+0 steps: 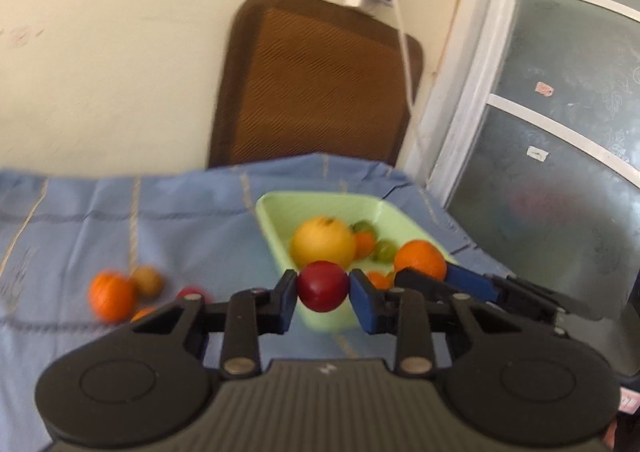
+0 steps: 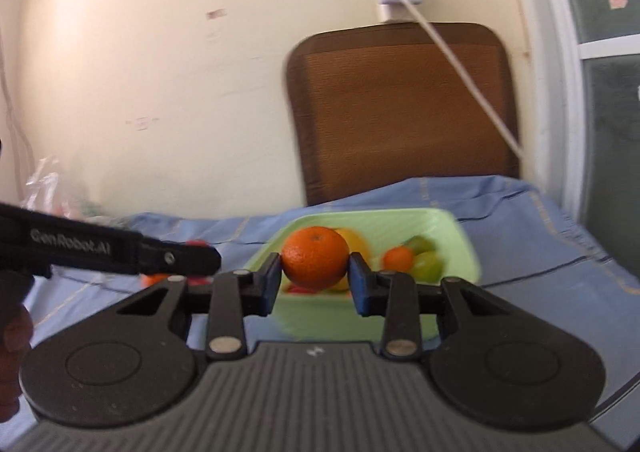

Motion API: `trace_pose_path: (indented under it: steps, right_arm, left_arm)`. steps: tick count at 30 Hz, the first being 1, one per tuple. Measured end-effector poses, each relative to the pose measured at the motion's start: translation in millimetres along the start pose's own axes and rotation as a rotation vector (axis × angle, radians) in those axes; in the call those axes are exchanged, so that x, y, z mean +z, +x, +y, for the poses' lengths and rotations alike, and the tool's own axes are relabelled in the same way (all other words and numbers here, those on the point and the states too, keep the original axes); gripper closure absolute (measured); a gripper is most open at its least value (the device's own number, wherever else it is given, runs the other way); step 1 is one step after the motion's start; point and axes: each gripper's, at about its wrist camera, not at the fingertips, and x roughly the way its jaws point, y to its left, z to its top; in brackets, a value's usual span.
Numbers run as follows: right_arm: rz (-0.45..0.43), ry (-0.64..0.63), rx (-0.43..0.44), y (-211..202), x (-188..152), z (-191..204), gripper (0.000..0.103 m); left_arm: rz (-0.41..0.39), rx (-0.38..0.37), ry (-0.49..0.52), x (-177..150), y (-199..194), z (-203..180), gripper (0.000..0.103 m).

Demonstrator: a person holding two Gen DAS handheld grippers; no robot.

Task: Organize fruits
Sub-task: 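Open both tools to drop the tomato and tangerine into the bowl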

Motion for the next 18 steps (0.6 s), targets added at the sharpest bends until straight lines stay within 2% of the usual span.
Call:
trace_pose_path:
  steps: [3, 7, 18]
  right_arm:
    - [0.033, -0.019, -0.047, 15, 4, -19, 0.064]
    - [0.062, -0.041, -0.090, 28, -1, -31, 0.064]
    - [0.050, -0.038, -0.089, 26, -7, -33, 0.061]
  left_arm:
    - [0.039, -0.012, 0.012, 11, 35, -10, 0.074]
    - [0.106, -0.002, 0.006, 9, 70, -15, 0.074]
    - [0.115, -0.004, 0.008, 5, 83, -21, 0.072]
